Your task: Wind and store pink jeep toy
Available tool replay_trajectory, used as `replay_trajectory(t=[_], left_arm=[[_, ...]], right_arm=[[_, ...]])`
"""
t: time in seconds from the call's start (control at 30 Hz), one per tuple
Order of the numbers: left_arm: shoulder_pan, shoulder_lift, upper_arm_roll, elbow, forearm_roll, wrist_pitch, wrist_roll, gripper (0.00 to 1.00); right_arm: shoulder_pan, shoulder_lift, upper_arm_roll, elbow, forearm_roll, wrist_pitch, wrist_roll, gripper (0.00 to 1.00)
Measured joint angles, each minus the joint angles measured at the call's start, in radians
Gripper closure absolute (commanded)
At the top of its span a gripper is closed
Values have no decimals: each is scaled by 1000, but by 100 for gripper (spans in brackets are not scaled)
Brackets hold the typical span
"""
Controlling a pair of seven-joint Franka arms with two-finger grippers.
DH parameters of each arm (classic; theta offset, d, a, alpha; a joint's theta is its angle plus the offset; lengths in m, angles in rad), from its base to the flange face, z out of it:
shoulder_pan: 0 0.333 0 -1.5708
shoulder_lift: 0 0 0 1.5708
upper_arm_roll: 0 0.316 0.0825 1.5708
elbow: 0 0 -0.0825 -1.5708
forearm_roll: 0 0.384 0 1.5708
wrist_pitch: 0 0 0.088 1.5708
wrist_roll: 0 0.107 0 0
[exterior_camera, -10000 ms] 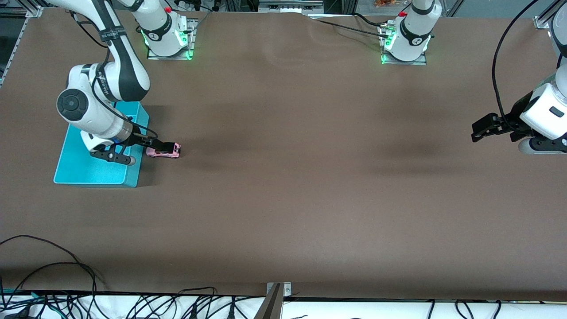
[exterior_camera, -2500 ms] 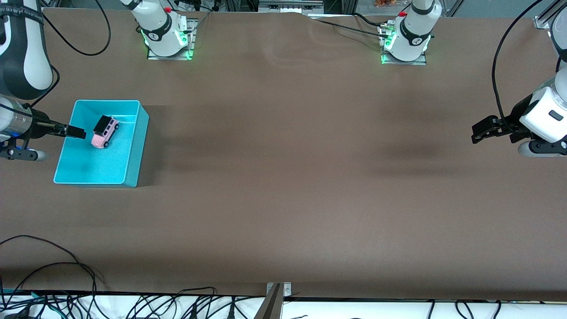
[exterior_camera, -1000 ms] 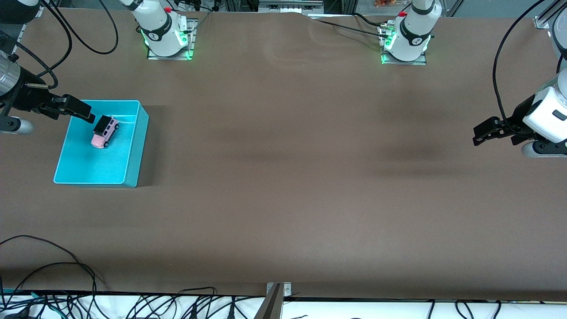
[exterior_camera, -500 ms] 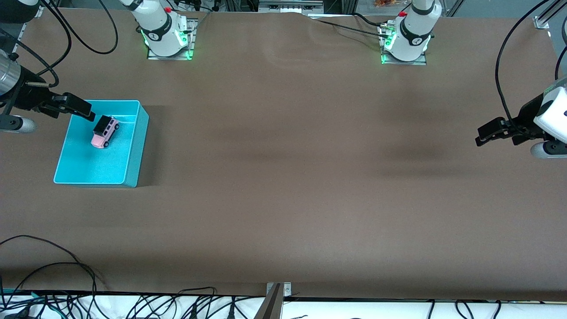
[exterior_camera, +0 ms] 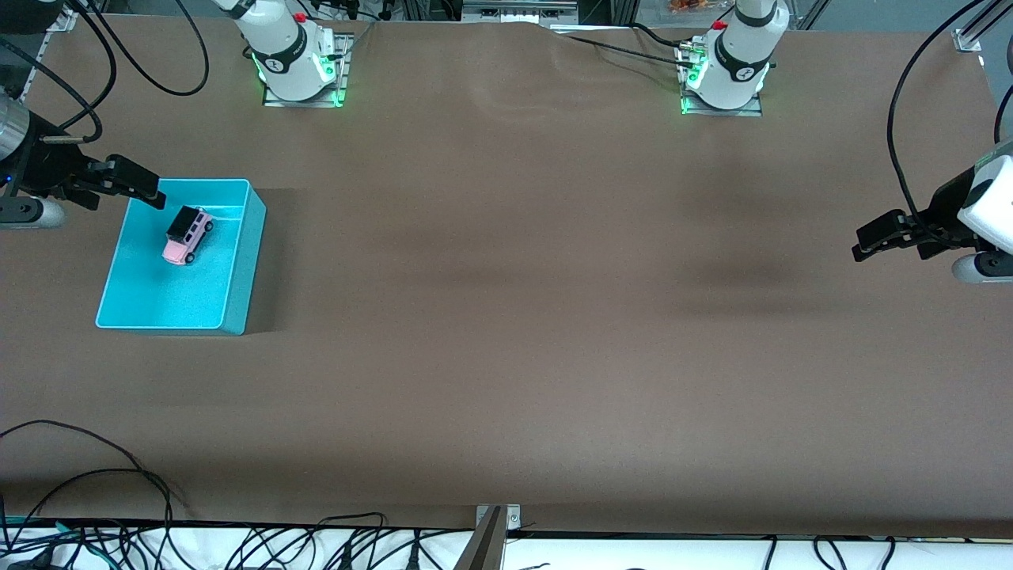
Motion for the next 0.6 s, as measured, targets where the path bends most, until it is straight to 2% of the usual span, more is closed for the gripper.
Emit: replay_trajectory(t=[0.6], left_arm=[[-15,2,-10,-1,3,-4,0,0]], right_arm=[[-9,0,-26,0,-1,0,-6,0]])
